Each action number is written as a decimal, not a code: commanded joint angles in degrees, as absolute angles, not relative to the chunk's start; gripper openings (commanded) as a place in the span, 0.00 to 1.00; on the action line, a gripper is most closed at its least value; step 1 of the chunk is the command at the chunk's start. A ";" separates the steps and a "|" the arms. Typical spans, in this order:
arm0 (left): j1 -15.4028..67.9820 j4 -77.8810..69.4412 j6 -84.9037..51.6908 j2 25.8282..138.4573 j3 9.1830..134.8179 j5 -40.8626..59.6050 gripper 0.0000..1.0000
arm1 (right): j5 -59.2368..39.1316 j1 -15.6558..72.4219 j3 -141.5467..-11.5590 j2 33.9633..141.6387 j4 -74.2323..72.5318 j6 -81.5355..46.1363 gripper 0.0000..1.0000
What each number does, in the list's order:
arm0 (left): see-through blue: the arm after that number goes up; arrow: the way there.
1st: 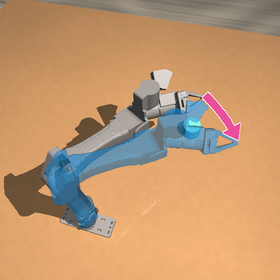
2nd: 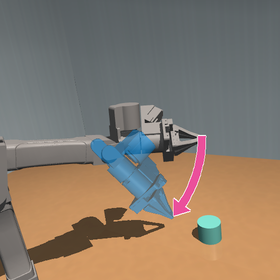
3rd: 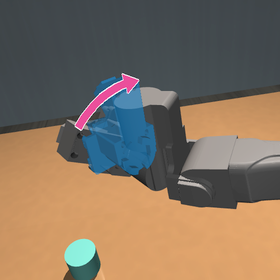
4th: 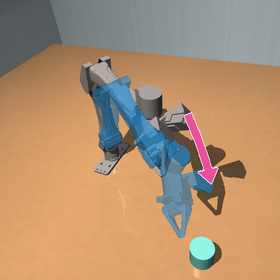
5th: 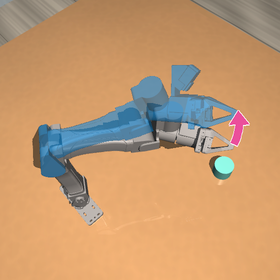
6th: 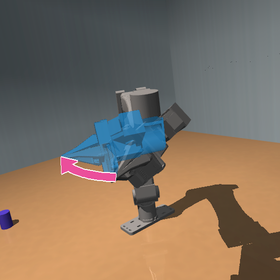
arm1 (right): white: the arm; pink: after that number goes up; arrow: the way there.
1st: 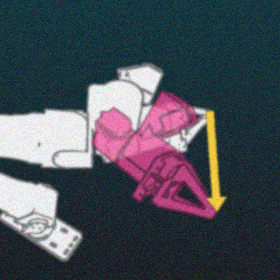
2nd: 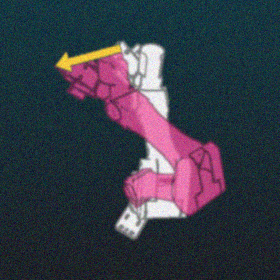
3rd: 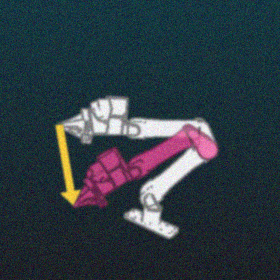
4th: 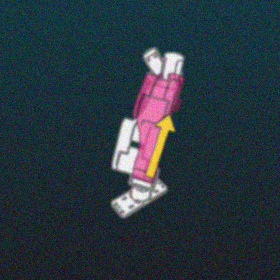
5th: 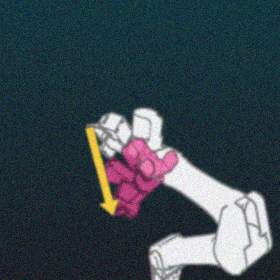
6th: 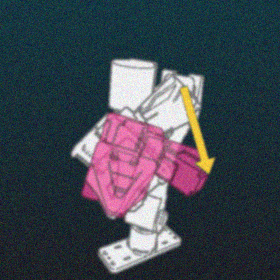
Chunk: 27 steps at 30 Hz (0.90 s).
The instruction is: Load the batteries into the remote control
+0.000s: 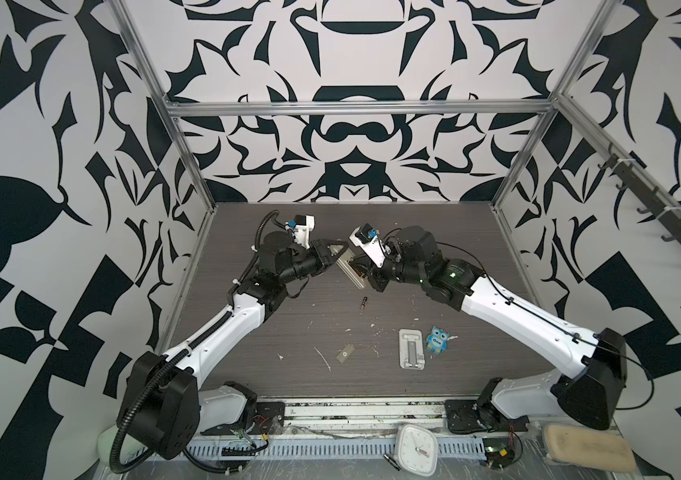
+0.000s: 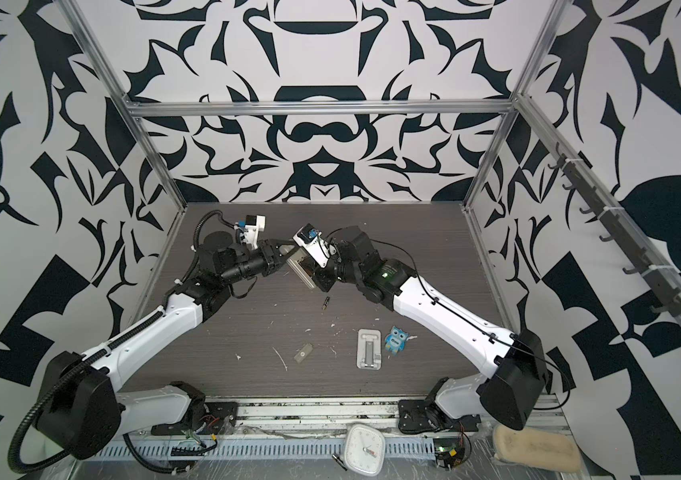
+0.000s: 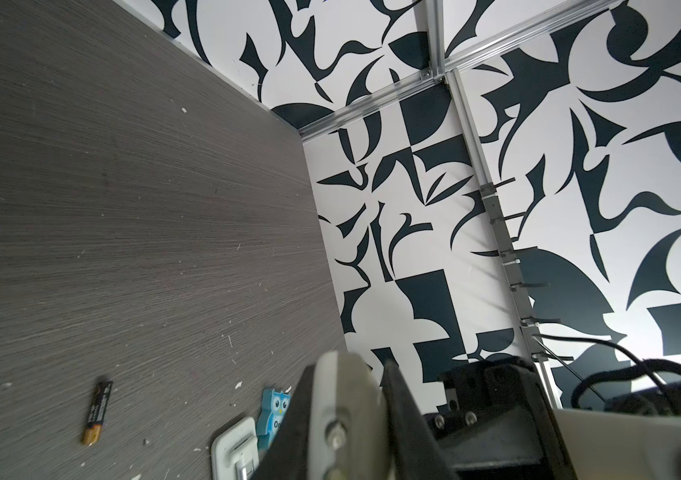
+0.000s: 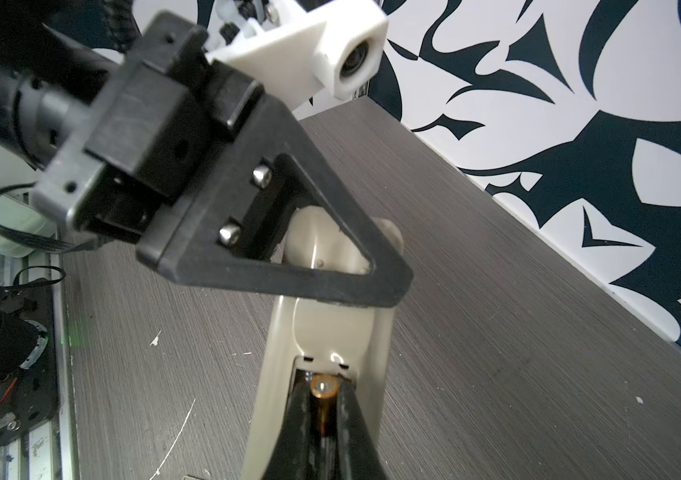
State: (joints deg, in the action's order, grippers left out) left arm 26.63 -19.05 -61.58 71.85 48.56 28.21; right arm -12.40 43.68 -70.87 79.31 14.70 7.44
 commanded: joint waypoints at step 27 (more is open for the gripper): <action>26.46 -23.43 -61.59 70.84 50.70 32.17 0.00 | -2.87 44.60 -73.20 82.44 26.38 9.32 0.30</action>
